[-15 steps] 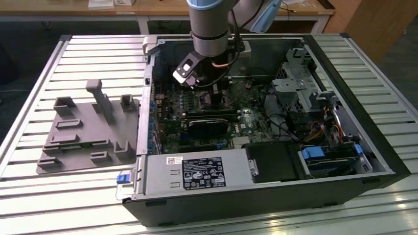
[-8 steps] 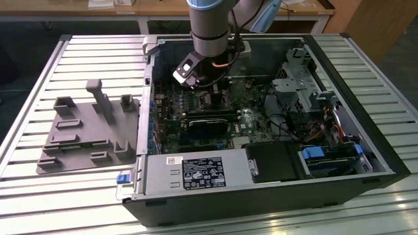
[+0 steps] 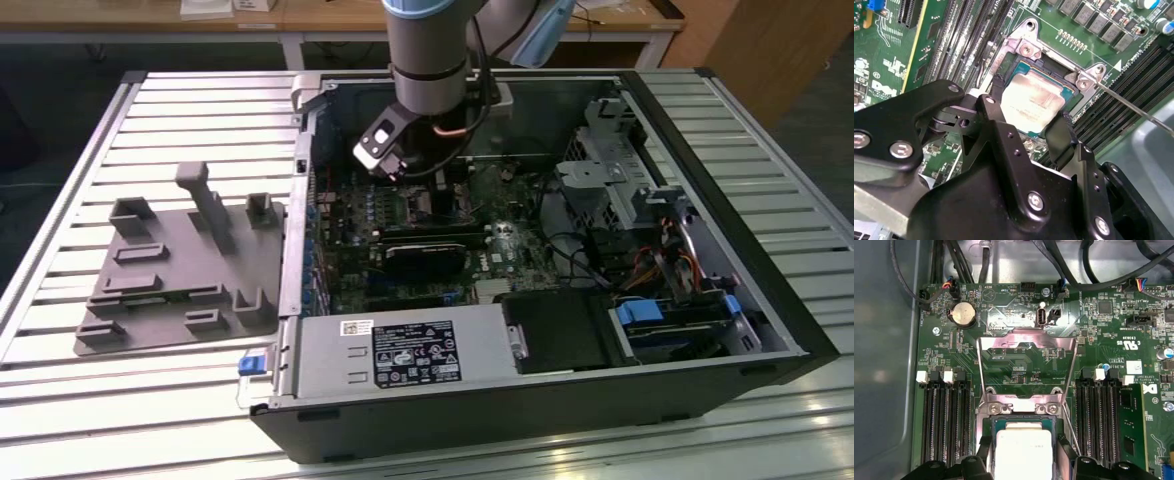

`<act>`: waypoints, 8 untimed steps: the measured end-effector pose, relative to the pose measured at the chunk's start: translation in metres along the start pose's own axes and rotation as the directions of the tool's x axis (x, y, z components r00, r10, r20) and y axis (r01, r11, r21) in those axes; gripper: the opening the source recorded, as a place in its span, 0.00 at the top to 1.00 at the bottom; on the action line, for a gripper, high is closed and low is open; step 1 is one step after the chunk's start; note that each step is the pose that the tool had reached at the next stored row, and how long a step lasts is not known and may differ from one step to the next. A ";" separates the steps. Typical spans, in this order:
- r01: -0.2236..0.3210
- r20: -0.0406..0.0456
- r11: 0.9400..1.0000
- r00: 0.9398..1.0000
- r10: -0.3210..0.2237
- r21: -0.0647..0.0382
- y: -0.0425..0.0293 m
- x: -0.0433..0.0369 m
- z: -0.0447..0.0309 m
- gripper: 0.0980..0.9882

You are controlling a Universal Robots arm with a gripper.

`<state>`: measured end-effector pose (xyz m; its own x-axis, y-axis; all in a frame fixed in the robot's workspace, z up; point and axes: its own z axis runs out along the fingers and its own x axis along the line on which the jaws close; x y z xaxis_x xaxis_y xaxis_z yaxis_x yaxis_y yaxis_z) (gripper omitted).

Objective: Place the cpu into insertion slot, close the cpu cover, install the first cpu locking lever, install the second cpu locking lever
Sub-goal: 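Place the cpu into insertion slot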

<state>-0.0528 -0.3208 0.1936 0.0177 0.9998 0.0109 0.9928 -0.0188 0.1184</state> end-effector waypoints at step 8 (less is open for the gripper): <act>0.000 0.000 1.000 1.000 0.000 0.000 0.0016 0.0002 -0.0136 0.42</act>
<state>-0.0528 -0.3208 0.2073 0.0177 0.9998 0.0107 0.9928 -0.0188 0.1185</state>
